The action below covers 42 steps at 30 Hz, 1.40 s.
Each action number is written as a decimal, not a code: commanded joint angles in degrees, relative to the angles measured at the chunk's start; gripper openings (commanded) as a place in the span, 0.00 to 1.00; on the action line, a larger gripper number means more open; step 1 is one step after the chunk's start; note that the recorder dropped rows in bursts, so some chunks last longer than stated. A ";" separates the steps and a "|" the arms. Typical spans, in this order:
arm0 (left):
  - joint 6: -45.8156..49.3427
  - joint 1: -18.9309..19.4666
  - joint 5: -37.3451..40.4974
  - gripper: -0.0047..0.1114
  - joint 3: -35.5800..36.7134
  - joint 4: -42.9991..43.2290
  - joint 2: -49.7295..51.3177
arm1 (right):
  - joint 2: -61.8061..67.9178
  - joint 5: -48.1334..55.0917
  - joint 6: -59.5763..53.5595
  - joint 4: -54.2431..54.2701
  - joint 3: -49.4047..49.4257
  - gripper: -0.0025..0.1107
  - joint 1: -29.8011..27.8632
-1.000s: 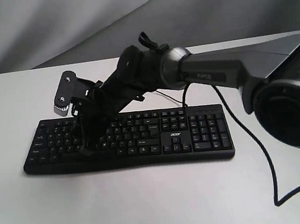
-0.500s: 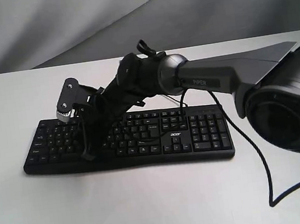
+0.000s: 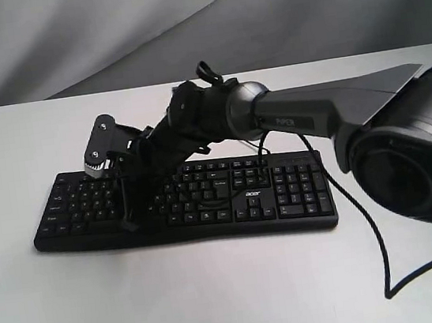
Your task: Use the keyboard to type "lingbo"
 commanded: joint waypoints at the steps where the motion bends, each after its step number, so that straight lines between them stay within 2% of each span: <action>1: -0.12 -0.38 -0.35 0.04 0.28 0.01 -0.28 | -1.73 1.58 -0.03 -0.13 -0.45 0.02 0.03; 7: -0.12 -0.38 -0.35 0.04 0.28 0.01 -0.28 | -3.18 5.83 1.41 -1.31 -0.35 0.02 0.03; 42: -0.12 -0.38 -0.35 0.04 0.28 0.01 -0.28 | -0.51 6.22 1.22 -2.47 0.59 0.02 -0.07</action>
